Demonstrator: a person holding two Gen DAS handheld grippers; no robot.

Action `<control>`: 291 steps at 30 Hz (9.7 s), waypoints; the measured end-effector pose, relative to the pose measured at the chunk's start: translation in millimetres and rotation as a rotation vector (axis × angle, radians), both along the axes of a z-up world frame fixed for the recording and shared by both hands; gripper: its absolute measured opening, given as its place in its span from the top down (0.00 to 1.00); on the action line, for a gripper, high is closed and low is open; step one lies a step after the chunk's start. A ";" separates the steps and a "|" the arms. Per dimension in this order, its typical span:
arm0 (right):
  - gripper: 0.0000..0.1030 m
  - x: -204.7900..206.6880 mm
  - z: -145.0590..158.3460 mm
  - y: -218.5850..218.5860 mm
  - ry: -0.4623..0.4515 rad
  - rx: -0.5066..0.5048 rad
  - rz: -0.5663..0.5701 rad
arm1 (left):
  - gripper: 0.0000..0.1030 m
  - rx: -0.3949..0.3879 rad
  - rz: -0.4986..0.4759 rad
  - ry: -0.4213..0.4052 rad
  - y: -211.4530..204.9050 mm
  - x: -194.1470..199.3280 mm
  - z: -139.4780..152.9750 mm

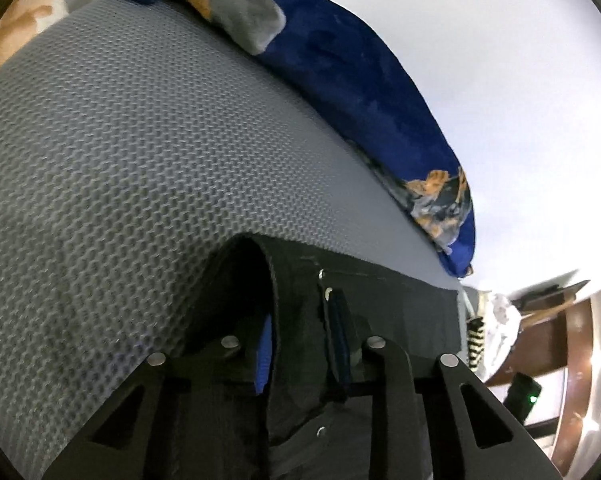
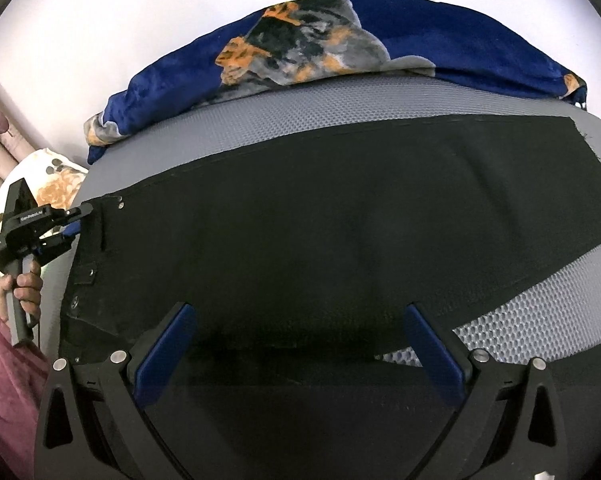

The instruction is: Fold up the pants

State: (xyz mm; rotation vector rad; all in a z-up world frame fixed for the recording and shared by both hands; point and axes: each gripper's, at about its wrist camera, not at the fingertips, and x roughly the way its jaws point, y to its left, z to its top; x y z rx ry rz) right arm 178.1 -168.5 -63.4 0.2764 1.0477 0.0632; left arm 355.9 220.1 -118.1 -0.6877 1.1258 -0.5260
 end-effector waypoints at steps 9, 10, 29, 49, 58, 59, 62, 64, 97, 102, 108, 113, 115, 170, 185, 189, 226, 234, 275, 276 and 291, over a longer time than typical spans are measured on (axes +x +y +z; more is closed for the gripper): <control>0.00 19.5 -10.2 0.7 0.000 0.002 0.029 | 0.75 -0.026 -0.025 0.003 -18.5 22.5 -15.1; 0.00 22.7 -11.1 0.6 -0.003 0.001 0.039 | 0.75 -0.027 -0.024 0.012 -22.2 24.8 -19.0; 0.00 156.6 11.9 -9.3 -0.018 -0.159 0.717 | 0.92 -0.073 -0.132 -0.390 -43.5 -72.0 82.9; 0.58 224.9 -39.3 -38.2 0.301 -0.124 1.089 | 0.92 -0.050 -0.098 -0.407 -31.0 -97.3 93.0; 0.84 199.5 -41.3 -51.6 0.246 -0.276 1.041 | 0.92 -0.009 -0.078 -0.383 -32.0 -87.7 84.1; 0.86 193.8 -40.1 -51.3 0.225 -0.317 1.016 | 0.92 0.005 -0.076 -0.384 -32.3 -86.0 83.3; 0.90 173.9 -29.4 -51.3 0.130 -0.417 0.931 | 0.92 0.020 -0.061 -0.376 -31.3 -81.7 81.2; 0.91 155.4 -18.7 -47.4 0.059 -0.487 0.864 | 0.92 0.043 -0.060 -0.381 -30.7 -83.3 82.4; 0.93 -169.8 -44.4 -56.5 0.053 -0.381 0.607 | 0.77 0.373 -0.421 -0.131 -43.4 -293.7 17.4; 0.93 -169.1 -44.4 -60.0 0.042 -0.365 0.573 | 0.71 0.395 -0.386 -0.107 -33.1 -300.5 26.0; 0.92 -171.3 -45.1 -57.7 0.027 -0.391 0.575 | 0.63 0.455 -0.325 -0.080 -23.8 -313.6 35.7; 0.92 -173.3 -45.0 -57.4 0.017 -0.387 0.579 | 0.29 0.484 -0.184 -0.043 -5.8 -331.3 49.1; 0.92 -173.9 -44.8 -57.4 0.012 -0.384 0.581 | 0.29 0.355 -0.087 -0.001 7.6 -339.5 52.6; 0.91 -208.0 -40.0 -51.8 0.076 -0.271 0.575 | 0.83 0.473 0.033 -0.029 25.1 -291.5 11.4; 0.90 -194.4 -50.3 -63.6 0.101 -0.196 0.541 | 0.51 0.832 0.046 -0.295 -32.8 -326.7 70.7; 0.90 -190.4 -51.0 -67.2 0.105 -0.173 0.533 | 0.46 0.887 -0.130 -0.475 -80.9 -348.4 89.5; 0.57 -202.2 -20.0 -211.4 0.006 0.169 0.021 | 0.96 0.597 -0.873 -0.551 -384.6 -367.2 10.4; 0.57 -202.5 -51.3 -304.7 0.042 0.307 -0.305 | 0.96 0.586 -0.860 -0.566 -378.6 -370.1 12.6; 0.60 -86.5 -23.6 -308.6 -0.020 0.356 -0.337 | 0.96 0.381 -0.742 -0.394 -343.5 -334.6 -5.5; 0.60 -92.9 -28.8 -312.8 -0.012 0.365 -0.352 | 0.96 0.383 -0.741 -0.394 -342.8 -334.1 -5.6; 0.76 -79.5 -103.1 -348.1 0.016 0.468 -0.493 | 0.94 0.418 -0.739 -0.391 -348.5 -333.0 -6.9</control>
